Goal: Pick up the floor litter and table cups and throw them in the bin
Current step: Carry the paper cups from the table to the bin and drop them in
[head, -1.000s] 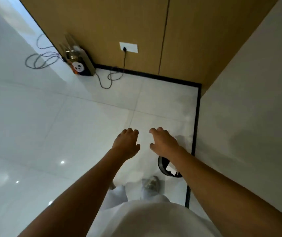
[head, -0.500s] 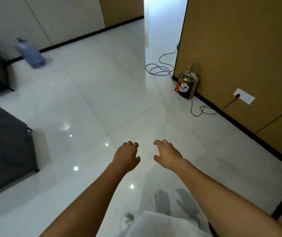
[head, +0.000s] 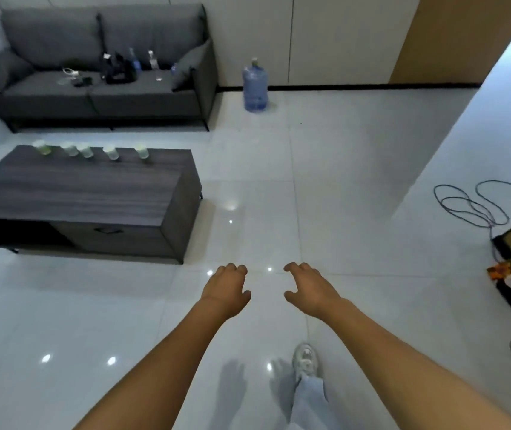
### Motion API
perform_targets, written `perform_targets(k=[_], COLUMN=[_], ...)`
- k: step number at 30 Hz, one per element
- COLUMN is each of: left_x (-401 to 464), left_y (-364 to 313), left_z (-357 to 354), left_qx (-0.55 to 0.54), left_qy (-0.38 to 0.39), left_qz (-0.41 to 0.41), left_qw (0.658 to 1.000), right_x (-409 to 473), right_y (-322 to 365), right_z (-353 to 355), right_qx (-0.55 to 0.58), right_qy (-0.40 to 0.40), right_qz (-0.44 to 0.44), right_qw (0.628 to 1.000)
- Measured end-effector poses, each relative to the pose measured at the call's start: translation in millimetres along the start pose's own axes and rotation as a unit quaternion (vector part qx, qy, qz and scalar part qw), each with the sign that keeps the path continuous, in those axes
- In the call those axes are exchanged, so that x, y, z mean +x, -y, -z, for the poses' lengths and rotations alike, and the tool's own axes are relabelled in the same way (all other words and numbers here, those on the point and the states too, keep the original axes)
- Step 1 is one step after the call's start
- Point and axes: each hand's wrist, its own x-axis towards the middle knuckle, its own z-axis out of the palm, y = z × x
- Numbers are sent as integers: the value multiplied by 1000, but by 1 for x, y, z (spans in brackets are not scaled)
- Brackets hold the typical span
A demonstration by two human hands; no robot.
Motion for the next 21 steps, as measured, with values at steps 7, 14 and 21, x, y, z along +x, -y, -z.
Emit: perform_targets(k=[7,14,21], left_x=[112,220,320], left_y=[26,33,67], left_z=[52,114,151], left_qx=[-34,-76,-101], left_qy=[-31,-64,-57], left_qz=[95,175,221], left_qw=[994,979,968], right_x=[146,287,408], right_y=[15,27,59], right_z=[65,154,188], right_qx=[-39,-75,-88], right_qy=[45,59,89], right_qz=[82,137,180], right_qw=[995,986,976])
